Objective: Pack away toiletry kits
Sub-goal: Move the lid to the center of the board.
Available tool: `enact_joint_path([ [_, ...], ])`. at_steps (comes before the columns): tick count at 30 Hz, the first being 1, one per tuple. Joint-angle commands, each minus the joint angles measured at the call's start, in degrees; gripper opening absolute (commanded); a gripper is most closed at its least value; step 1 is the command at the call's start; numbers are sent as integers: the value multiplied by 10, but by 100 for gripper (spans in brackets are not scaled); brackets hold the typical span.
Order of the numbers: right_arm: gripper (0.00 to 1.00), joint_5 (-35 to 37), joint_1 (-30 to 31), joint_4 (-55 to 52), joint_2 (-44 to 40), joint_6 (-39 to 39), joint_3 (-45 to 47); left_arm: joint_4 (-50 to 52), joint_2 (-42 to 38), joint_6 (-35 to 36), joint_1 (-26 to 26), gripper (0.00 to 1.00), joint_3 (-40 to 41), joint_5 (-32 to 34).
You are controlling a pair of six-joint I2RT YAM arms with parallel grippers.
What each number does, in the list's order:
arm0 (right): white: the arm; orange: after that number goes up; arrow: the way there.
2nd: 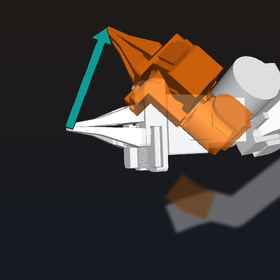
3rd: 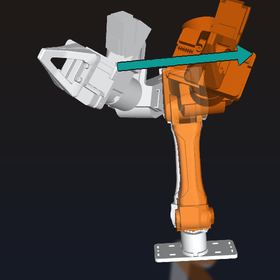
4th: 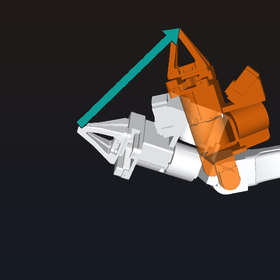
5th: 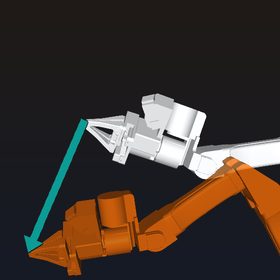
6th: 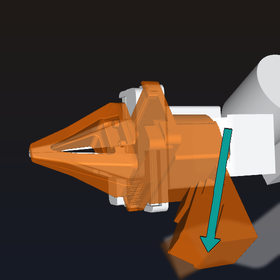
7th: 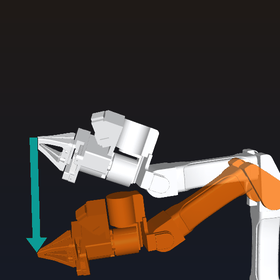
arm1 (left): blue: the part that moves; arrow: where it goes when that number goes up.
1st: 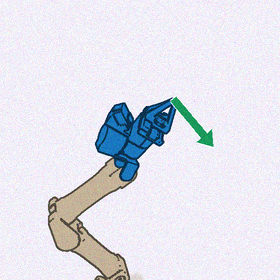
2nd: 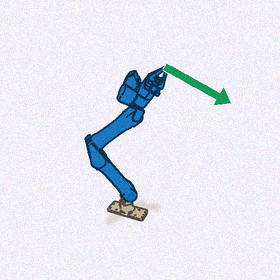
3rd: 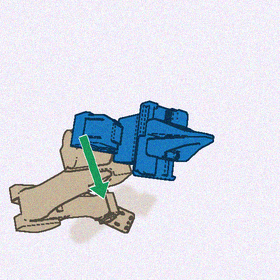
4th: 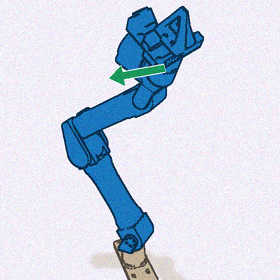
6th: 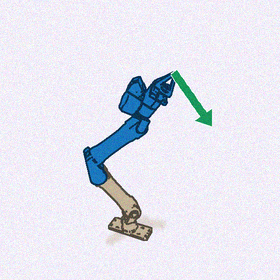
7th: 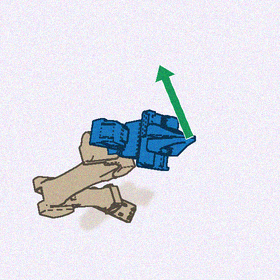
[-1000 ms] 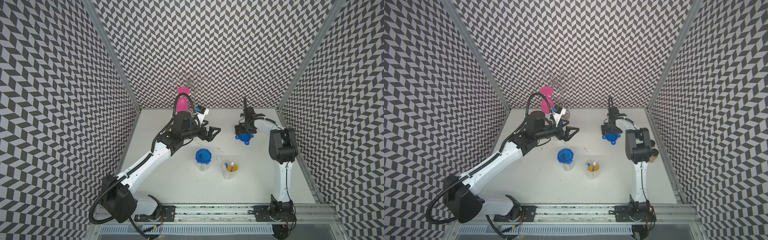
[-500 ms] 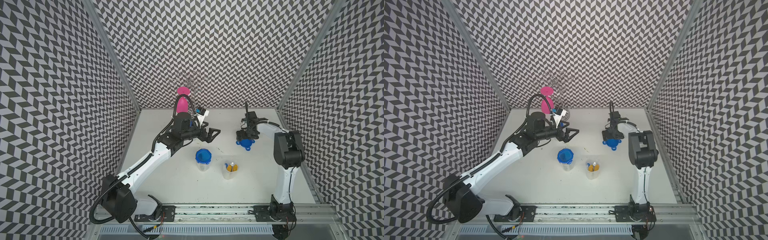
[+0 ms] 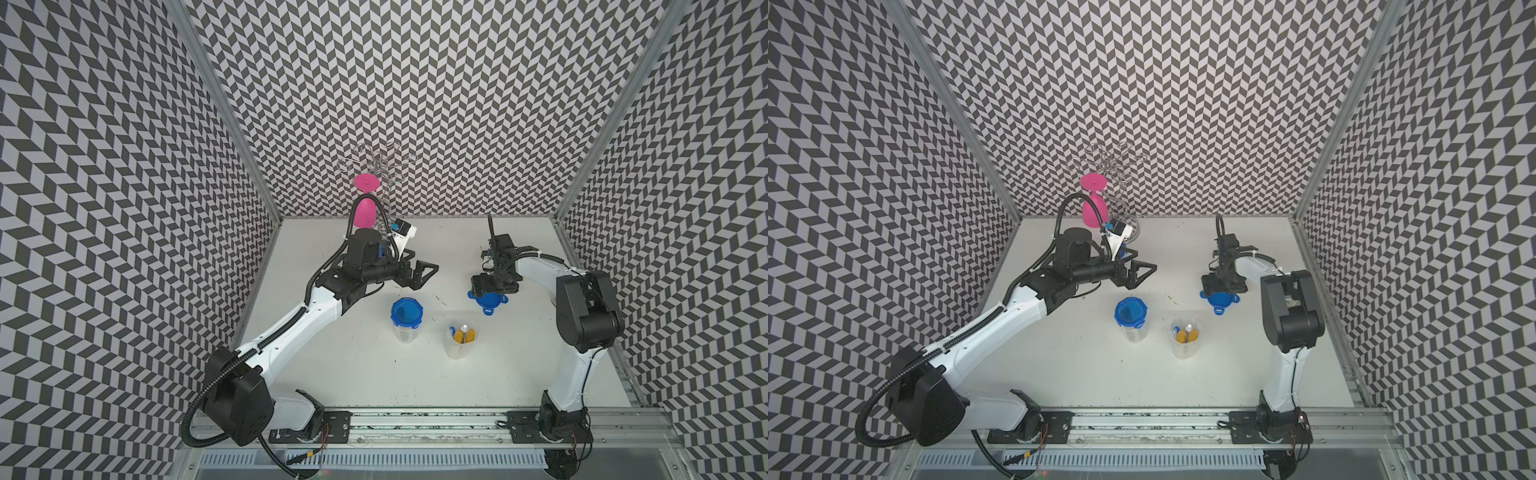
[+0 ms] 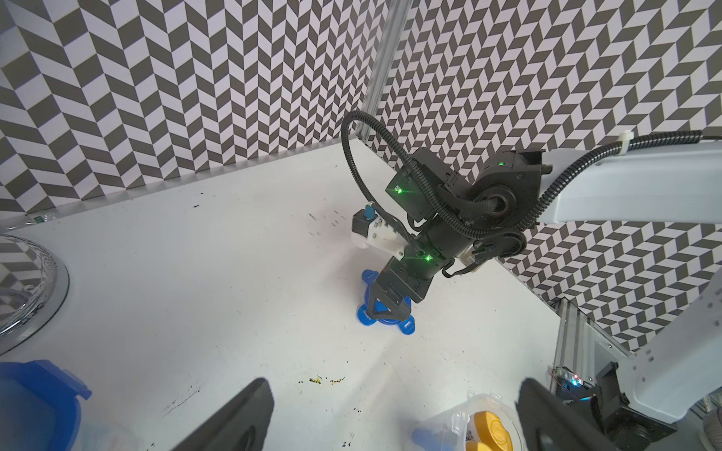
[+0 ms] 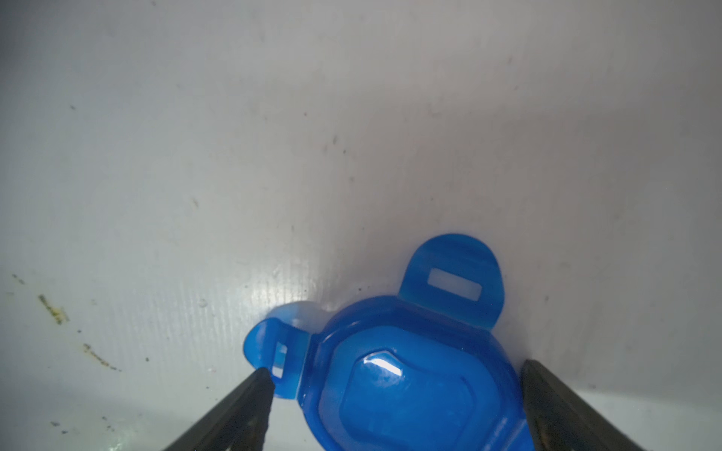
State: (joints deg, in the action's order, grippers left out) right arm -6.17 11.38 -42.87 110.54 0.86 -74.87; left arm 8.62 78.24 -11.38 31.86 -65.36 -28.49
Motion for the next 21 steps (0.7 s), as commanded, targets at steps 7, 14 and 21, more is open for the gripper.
enact_joint_path([
  [7,96,49,39,-7,-15,3,31,-8,-20,8,-21,100,7,-24],
  [14,97,30,50,-24,-46,3,51,-18,-20,-2,-28,99,13,-37],
  [21,98,11,51,-49,-67,10,54,-19,-19,-5,-29,99,14,-41],
])
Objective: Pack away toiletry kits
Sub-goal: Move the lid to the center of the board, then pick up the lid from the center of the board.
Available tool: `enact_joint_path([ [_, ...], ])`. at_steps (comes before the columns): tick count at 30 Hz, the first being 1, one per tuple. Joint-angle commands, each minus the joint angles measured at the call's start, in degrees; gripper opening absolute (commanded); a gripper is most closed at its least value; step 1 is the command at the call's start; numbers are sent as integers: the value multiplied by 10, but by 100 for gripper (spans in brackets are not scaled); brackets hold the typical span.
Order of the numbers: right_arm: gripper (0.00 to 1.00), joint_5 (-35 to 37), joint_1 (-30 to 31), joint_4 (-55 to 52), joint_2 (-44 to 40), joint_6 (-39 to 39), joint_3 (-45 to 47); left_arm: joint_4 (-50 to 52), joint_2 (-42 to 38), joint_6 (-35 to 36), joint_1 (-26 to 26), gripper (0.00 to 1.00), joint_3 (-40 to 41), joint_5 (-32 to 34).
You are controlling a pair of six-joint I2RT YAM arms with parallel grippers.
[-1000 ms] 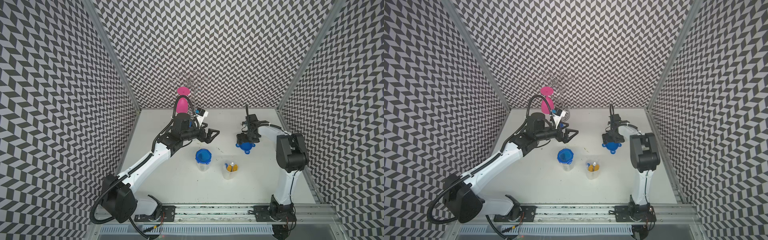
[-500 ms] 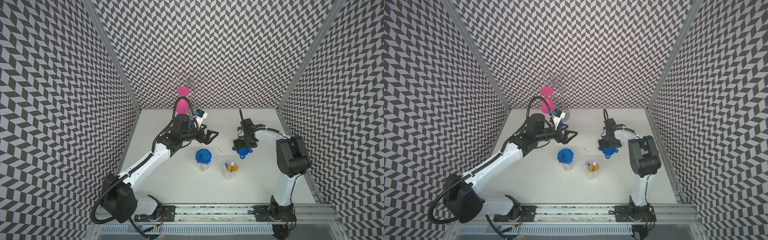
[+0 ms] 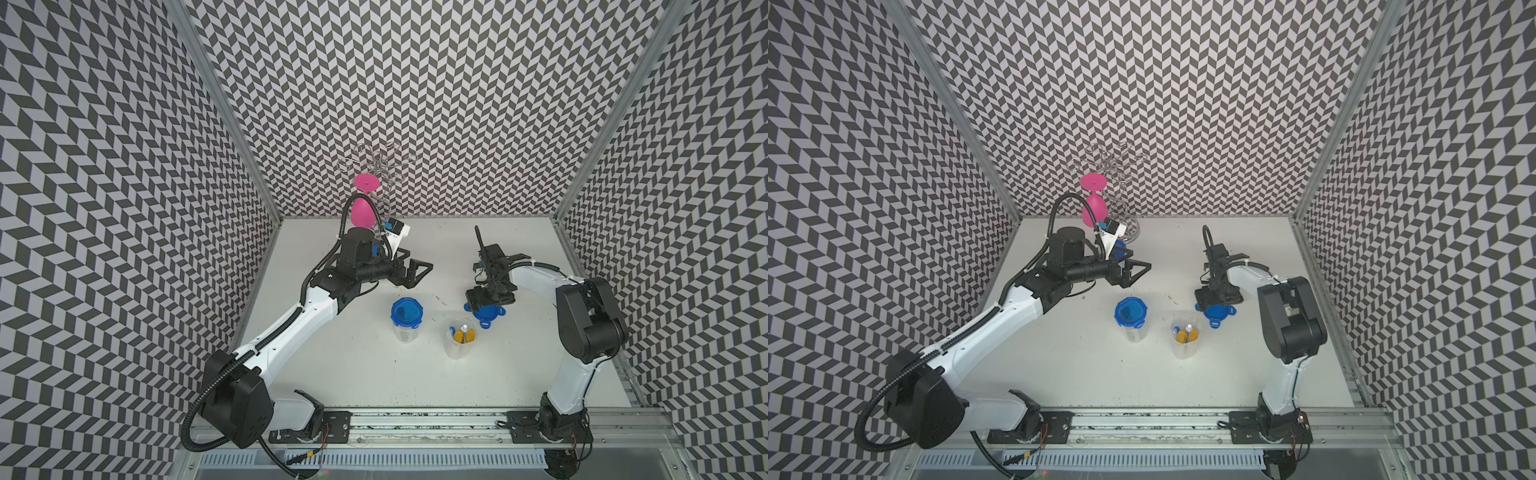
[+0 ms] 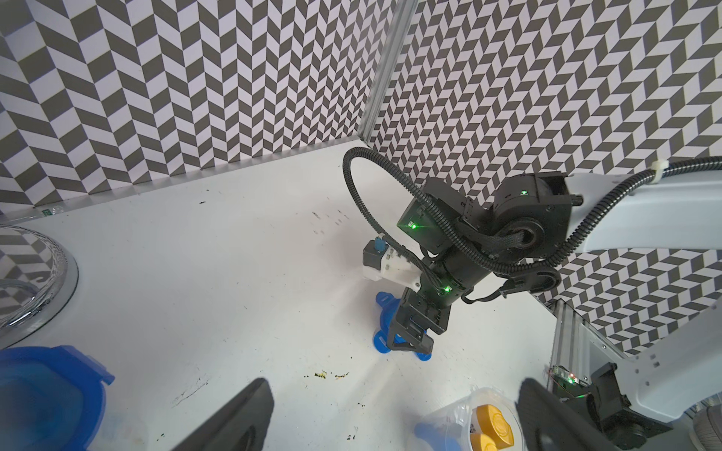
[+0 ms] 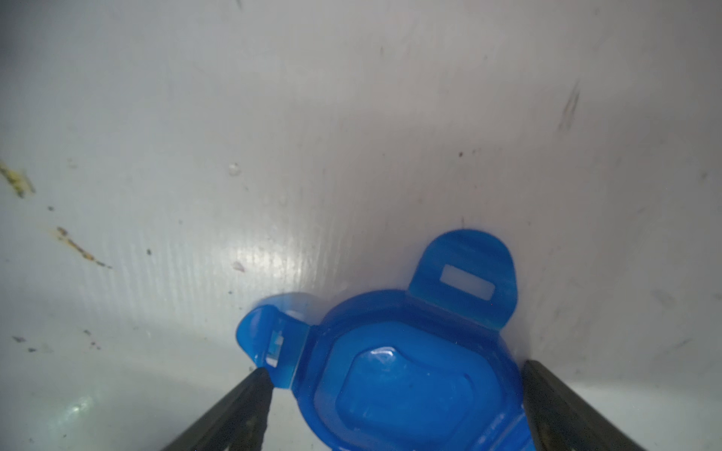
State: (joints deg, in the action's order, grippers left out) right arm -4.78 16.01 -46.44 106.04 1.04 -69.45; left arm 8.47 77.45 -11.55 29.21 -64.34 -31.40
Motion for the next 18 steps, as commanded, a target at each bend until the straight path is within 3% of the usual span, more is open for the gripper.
enact_joint_path([
  [1,98,2,5,-16,-22,11,0,-18,-11,-3,-3,99,4,-13],
  [18,99,42,24,10,-17,14,45,-36,6,-38,-13,99,-5,-47],
])
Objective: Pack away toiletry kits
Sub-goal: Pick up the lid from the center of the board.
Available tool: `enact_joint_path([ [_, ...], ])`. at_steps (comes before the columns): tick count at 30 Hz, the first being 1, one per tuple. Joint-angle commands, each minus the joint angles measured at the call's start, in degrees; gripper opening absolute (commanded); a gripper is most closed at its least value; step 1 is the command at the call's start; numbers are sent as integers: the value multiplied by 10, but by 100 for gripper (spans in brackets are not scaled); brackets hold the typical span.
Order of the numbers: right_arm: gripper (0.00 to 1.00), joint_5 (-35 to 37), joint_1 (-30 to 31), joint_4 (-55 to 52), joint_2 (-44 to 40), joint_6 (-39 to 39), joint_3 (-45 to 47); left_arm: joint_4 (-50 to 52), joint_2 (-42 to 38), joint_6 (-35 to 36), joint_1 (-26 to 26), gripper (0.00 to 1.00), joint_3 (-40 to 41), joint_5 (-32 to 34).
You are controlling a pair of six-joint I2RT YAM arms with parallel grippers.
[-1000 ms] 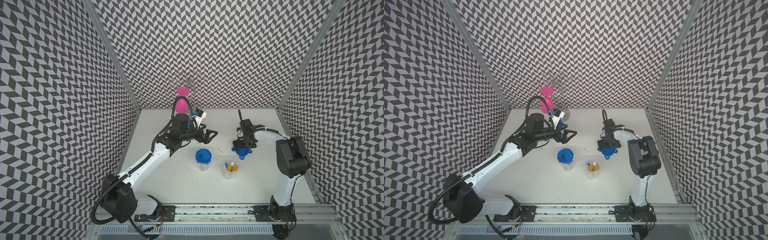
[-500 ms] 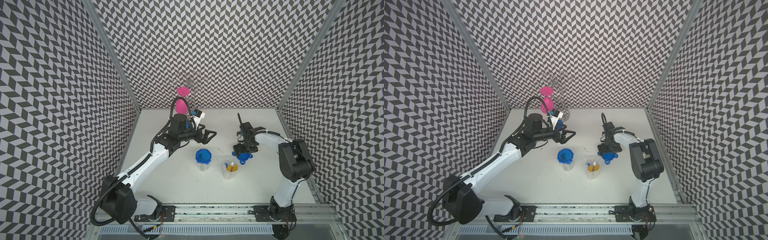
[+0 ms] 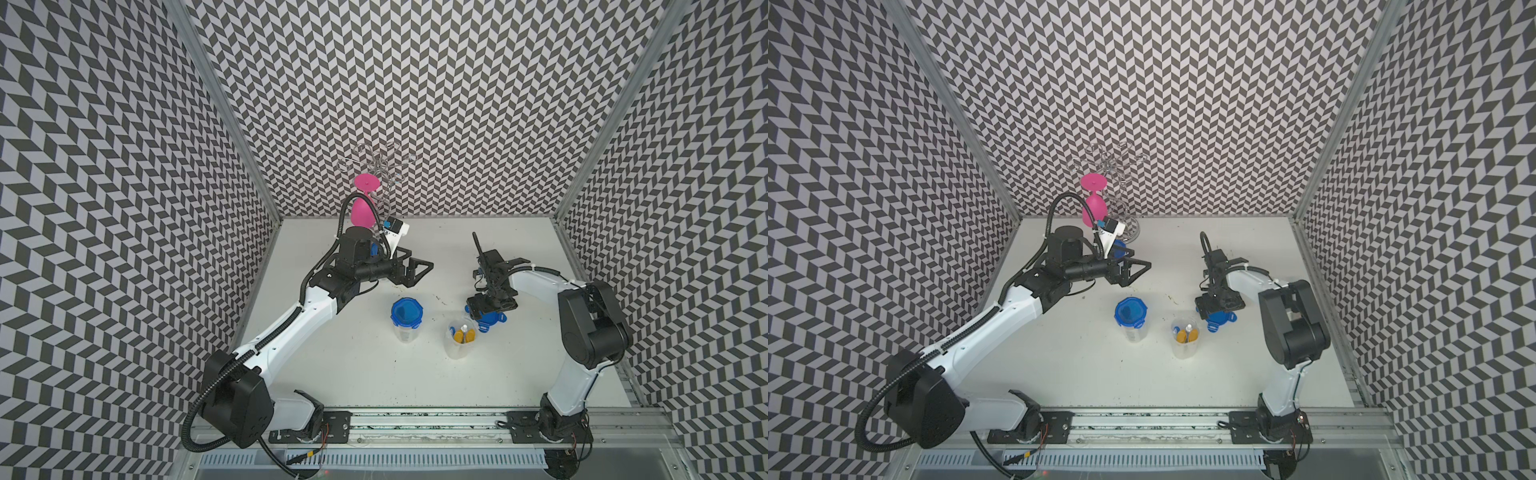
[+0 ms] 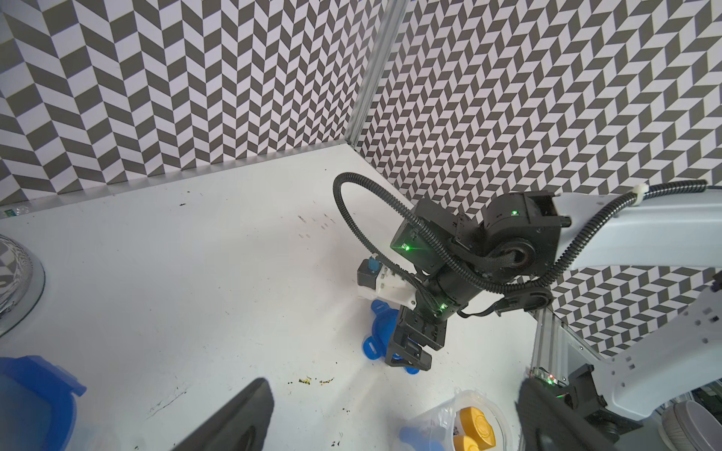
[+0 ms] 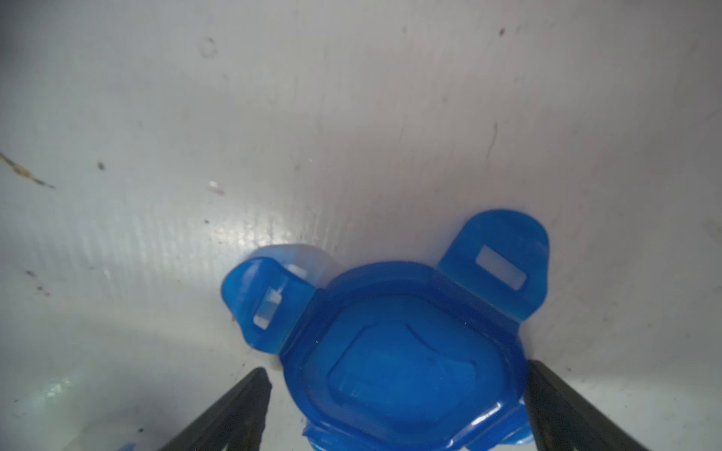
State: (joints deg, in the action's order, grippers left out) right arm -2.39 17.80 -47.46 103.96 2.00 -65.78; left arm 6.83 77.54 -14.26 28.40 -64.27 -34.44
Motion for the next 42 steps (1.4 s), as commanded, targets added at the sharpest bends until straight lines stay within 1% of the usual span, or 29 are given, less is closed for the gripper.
enact_joint_path([
  [1,99,20,6,24,6,4,10,-20,5,-13,-7,99,-7,-18],
  [4,98,26,6,32,13,6,15,-21,7,-17,-10,100,-9,-18],
  [7,93,20,6,35,13,9,15,-22,7,-20,-15,100,-10,-18],
  [9,86,20,7,39,10,8,16,-22,6,-22,-19,99,-10,-17],
  [11,75,19,7,40,8,6,16,-20,6,-23,-22,100,-10,-15],
  [13,68,14,7,42,3,5,17,-10,9,-22,-27,100,-14,-9],
  [14,67,14,7,42,-1,4,17,-4,9,-22,-29,100,-16,-8],
  [18,65,18,7,34,-35,-5,8,8,-4,-18,-36,99,-10,6],
  [25,64,26,11,-32,-162,-19,-46,36,-28,4,-41,100,1,26],
  [28,63,-2,15,-57,-215,-19,-53,38,-34,5,-42,100,7,29],
  [30,63,-19,32,-74,-244,-14,-58,41,-37,5,-42,99,9,28],
  [33,63,-36,80,-89,-291,-8,-68,43,-40,6,-43,100,11,29],
  [35,63,-17,112,-90,-322,-16,-68,44,-43,5,-43,99,12,30],
  [38,63,-23,115,-118,-326,-20,-102,47,-48,4,-43,100,13,34],
  [42,64,-49,150,-148,-308,-7,-144,47,-55,-1,-43,100,18,36],
])
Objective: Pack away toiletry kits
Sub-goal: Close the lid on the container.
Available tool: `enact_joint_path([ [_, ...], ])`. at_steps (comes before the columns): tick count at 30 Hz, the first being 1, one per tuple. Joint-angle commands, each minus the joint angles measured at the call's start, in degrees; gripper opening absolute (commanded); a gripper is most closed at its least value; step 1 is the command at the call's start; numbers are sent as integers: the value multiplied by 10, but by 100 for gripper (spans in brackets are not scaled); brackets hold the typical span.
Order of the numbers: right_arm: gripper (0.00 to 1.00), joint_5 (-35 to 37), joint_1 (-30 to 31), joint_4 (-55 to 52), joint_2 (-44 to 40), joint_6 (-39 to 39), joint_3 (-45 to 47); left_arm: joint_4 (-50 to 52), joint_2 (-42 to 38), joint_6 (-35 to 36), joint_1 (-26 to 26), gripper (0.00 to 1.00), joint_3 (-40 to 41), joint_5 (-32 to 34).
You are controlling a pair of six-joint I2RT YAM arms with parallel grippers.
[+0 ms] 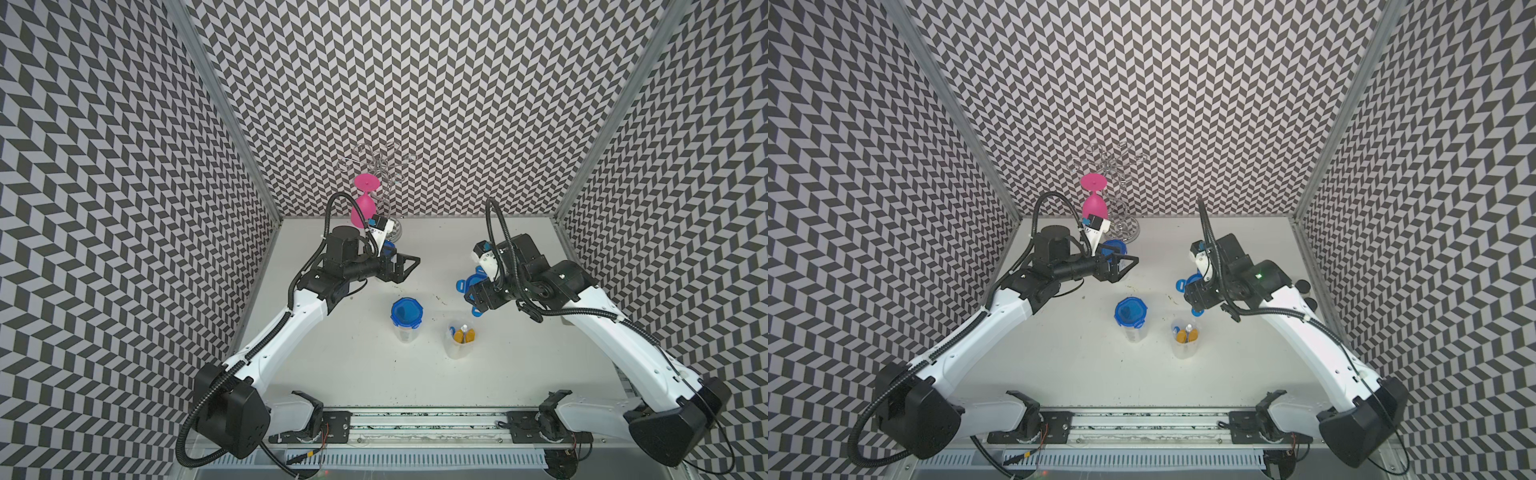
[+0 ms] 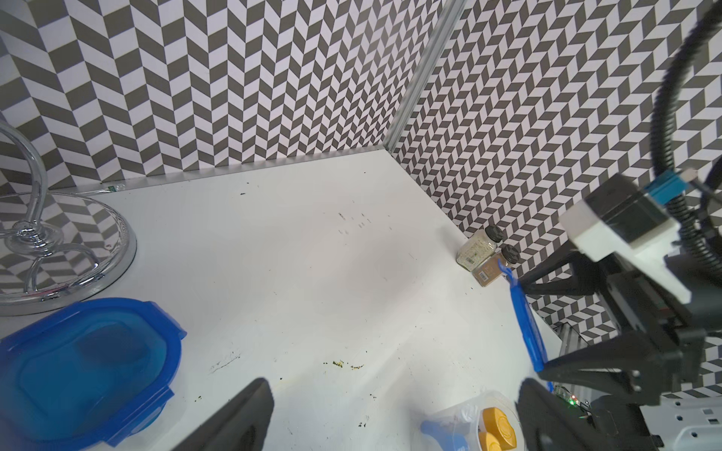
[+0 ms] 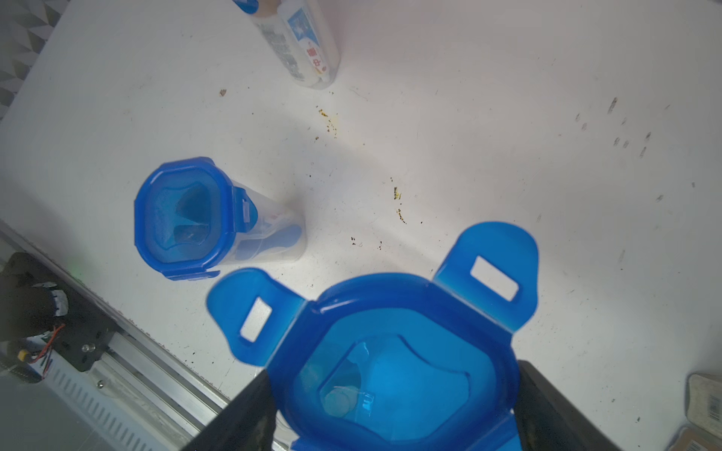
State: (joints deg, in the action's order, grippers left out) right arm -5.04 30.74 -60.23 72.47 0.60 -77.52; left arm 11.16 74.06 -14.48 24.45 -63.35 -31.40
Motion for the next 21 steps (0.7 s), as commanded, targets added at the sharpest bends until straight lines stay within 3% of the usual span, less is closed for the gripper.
enact_joint_path([
  [1,64,-31,30,-21,10,12,-31,5,-22,0,-3,100,9,6],
  [8,65,-10,73,-18,4,96,-11,-9,-34,-8,-3,100,24,6],
  [13,64,27,86,-21,16,125,0,-11,-41,-5,-4,100,32,5],
  [21,62,15,112,-54,-13,152,48,5,-46,23,-6,100,33,11],
])
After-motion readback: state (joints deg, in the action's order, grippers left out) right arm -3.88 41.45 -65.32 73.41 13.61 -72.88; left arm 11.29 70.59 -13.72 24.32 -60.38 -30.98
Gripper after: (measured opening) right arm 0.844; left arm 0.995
